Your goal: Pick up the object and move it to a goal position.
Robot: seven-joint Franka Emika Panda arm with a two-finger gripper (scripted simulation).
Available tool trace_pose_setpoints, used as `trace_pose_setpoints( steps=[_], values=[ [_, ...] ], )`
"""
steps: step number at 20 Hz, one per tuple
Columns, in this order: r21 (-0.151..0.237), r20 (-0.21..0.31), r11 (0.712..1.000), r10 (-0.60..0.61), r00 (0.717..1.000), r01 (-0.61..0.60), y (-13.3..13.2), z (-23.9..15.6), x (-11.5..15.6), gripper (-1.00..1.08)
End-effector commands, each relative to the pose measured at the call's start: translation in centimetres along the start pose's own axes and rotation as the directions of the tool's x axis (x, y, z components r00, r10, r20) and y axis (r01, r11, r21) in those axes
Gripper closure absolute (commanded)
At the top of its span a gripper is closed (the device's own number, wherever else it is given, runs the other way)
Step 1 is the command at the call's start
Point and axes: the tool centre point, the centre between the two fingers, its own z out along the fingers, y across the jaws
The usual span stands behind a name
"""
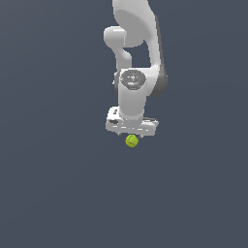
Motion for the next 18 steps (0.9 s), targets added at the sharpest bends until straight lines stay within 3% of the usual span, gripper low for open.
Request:
trace_pose_setpoints(
  steps=[1, 9, 18],
  values=[
    [-0.001, -0.004, 0.999, 0.053, 0.999, -0.053, -0.2, 0.8, -0.5, -0.92],
    [-0.002, -0.017, 0.979, 0.206, 0.978, -0.206, -0.7, 3.1, -2.2, -0.92],
    [-0.002, -0.024, 0.96, 0.279, 0.96, -0.279, -0.9, 4.2, -3.0, -0.92]
  ],
)
